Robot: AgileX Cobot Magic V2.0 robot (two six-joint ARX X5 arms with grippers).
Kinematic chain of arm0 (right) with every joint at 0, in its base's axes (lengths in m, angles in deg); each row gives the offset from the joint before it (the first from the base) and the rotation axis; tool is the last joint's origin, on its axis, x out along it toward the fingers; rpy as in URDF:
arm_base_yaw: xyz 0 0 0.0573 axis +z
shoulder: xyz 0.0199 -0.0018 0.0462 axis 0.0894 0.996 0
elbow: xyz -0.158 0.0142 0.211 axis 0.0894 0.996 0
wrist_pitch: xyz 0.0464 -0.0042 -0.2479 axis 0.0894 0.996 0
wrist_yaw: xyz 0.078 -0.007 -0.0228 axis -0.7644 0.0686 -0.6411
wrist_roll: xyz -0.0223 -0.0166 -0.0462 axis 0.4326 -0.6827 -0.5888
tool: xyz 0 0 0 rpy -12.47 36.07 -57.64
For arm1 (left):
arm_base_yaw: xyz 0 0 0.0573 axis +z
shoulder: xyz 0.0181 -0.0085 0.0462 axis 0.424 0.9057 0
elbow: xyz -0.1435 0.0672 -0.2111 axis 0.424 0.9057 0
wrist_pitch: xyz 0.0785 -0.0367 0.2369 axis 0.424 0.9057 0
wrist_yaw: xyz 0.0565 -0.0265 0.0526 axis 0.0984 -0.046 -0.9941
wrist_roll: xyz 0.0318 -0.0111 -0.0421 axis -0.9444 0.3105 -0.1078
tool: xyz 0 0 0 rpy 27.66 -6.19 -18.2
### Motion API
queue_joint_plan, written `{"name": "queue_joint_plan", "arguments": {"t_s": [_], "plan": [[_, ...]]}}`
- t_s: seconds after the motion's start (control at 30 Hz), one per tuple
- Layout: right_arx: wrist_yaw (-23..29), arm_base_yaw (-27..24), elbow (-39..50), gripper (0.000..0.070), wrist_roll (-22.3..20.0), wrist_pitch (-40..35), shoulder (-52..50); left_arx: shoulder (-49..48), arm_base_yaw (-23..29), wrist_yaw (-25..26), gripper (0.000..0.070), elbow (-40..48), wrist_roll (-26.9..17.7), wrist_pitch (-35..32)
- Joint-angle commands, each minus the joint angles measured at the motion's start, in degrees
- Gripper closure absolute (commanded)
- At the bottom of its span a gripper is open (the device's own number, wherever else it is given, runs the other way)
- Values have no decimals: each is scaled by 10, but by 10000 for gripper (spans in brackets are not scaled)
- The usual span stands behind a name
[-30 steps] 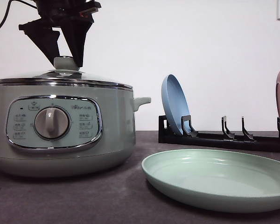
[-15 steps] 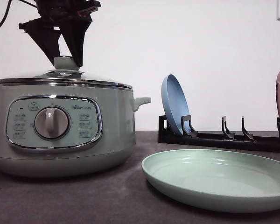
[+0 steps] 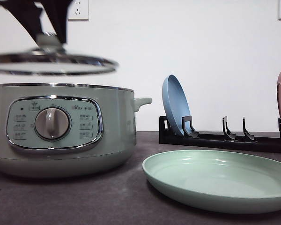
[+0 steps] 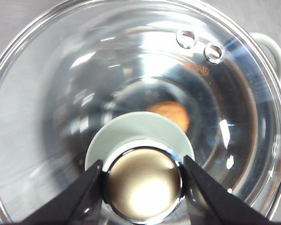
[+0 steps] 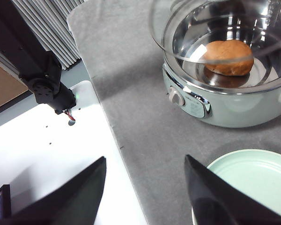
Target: Transfer potato from steamer to green plate
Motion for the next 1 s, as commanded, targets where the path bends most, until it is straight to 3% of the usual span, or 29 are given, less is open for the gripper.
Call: {"name": "queue_joint_plan", "arguments": {"t_s": [0.0, 0.3, 0.63, 0.97], "plan": [[2, 3, -10, 371, -5, -6, 6, -13, 2, 2, 700, -26, -1, -12], [2, 3, -10, 371, -5, -11, 6, -83, 57, -47, 700, -26, -1, 8], [12, 3, -10, 371, 15, -35, 15, -129, 134, -60, 700, -26, -2, 34], [17, 3, -21, 354, 47, -57, 85, -138, 146, -60, 700, -26, -1, 34]]}}
